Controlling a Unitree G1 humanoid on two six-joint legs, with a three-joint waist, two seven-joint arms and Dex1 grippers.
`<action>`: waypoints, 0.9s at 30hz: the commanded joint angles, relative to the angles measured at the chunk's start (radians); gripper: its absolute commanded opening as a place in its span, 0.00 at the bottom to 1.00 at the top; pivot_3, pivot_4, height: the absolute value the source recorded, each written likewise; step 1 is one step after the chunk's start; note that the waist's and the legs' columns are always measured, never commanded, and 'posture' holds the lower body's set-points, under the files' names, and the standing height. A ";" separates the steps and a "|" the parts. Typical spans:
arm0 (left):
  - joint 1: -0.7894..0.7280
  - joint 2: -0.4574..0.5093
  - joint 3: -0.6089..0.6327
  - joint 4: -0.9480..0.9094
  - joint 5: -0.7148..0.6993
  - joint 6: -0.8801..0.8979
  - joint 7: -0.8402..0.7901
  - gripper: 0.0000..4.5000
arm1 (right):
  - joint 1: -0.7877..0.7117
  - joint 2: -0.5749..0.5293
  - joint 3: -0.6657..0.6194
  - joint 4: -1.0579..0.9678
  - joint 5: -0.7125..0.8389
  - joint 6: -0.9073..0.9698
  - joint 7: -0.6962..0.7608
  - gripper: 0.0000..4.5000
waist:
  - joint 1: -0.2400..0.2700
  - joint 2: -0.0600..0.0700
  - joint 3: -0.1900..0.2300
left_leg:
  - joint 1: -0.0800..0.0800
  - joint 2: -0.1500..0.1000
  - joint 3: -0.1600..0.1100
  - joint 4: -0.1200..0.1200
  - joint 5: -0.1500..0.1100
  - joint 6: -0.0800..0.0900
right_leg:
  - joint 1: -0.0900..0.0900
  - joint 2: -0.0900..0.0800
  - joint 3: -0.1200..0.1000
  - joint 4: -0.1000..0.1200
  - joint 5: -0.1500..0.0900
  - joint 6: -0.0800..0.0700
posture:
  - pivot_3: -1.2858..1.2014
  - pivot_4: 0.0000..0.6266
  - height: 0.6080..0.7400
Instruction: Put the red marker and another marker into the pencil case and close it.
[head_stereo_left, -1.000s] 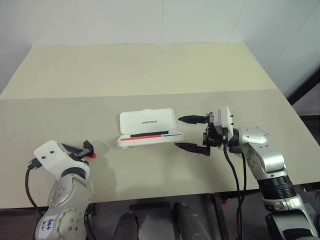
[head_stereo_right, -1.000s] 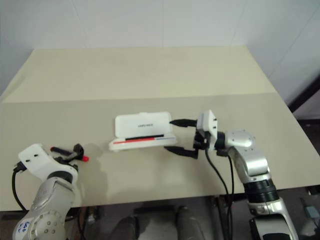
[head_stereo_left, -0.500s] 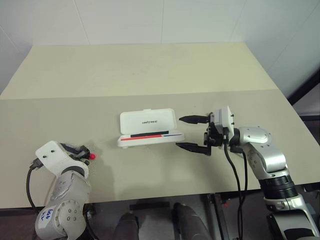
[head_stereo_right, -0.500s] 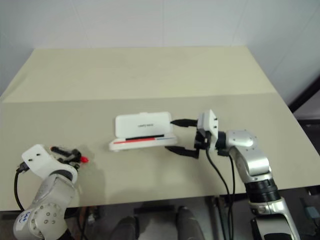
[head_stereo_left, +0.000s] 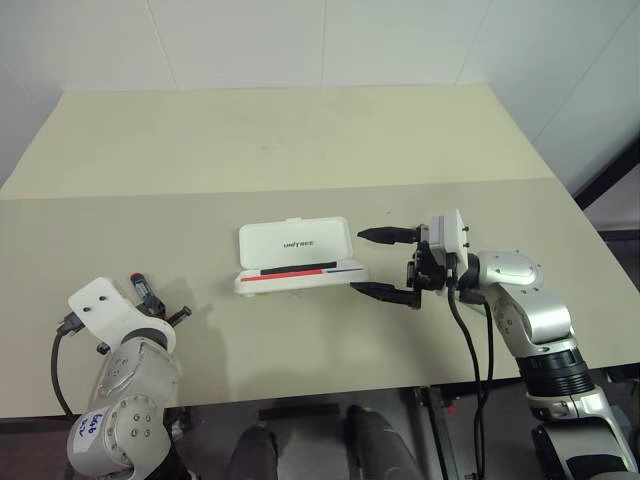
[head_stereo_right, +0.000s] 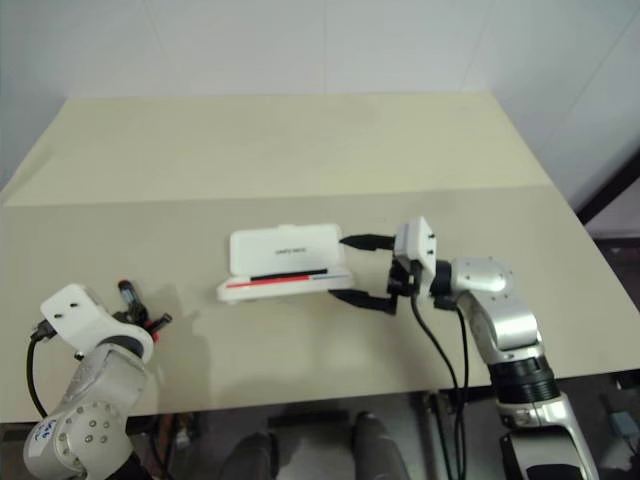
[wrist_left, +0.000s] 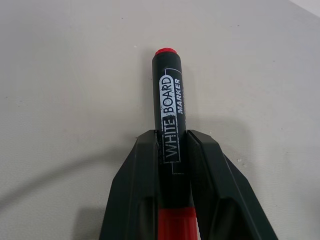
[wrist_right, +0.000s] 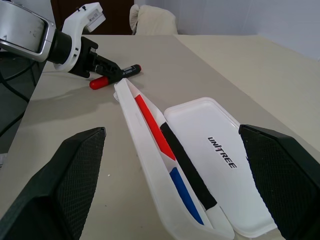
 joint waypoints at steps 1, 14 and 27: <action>0.002 0.011 -0.007 -0.004 0.025 -0.083 -0.040 0.10 | -0.012 0.000 -0.035 -0.026 0.016 -0.020 -0.004 1.00 | 0.000 0.000 0.000 | 0.000 0.000 0.000 0.000 0.000 0.000 | 0.000 0.000 0.000 0.000 0.000 0.000 | 0.52 0.24 1.00; -0.095 0.392 -0.227 0.148 -0.005 -0.382 -0.604 0.10 | 0.013 -0.009 -0.050 -0.055 0.009 -0.023 -0.040 1.00 | 0.003 -0.001 0.001 | -0.001 0.000 0.001 -0.001 0.000 -0.001 | 0.000 0.000 0.000 -0.002 0.000 0.000 | 0.52 0.24 1.00; -0.414 0.737 -0.617 0.660 0.046 -0.675 -1.472 0.10 | 0.122 -0.027 -0.103 -0.198 0.011 0.003 -0.161 1.00 | 0.005 0.001 0.001 | 0.000 0.000 0.002 -0.014 -0.001 0.000 | -0.005 0.000 0.000 -0.001 0.006 0.012 | 0.52 0.24 1.00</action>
